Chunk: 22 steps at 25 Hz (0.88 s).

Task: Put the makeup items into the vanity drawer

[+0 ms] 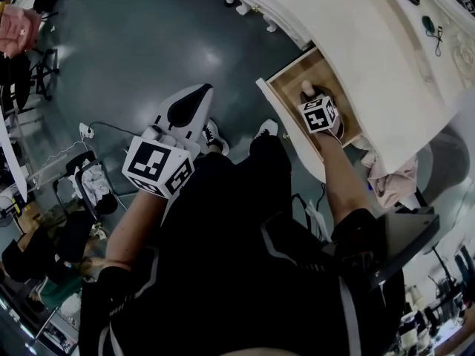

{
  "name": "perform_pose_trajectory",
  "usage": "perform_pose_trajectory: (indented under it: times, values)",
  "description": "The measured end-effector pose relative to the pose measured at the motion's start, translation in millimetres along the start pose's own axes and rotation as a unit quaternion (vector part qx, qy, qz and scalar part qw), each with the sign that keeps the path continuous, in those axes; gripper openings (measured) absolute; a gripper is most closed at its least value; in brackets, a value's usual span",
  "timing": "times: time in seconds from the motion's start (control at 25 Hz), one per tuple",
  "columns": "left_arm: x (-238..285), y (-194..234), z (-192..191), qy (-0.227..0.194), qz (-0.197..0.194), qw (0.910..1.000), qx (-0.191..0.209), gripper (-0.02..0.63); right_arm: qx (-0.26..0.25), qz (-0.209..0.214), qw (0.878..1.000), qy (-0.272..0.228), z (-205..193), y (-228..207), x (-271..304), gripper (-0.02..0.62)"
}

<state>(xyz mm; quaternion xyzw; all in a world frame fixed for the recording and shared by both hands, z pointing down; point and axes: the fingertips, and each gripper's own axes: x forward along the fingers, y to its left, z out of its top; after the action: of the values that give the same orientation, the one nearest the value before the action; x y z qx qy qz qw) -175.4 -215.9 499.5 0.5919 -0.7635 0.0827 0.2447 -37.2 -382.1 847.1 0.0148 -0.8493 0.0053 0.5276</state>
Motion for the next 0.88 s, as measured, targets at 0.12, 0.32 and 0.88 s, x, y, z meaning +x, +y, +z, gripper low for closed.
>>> perform_pose_trajectory:
  times: [0.12, 0.32, 0.88]
  values:
    - [-2, 2, 3, -0.005, 0.014, 0.9999, 0.008, 0.003, 0.006, 0.0, 1.0, -0.003, 0, -2, 1, 0.169]
    - [-4, 5, 4, -0.002, 0.013, 0.9998, 0.011, 0.003, 0.008, -0.003, 1.0, -0.005, 2, -1, 1, 0.176]
    - [-9, -4, 44, -0.035, 0.015, 0.9983, 0.044, 0.003, 0.039, -0.028, 0.998, -0.039, 16, -11, -43, 0.238]
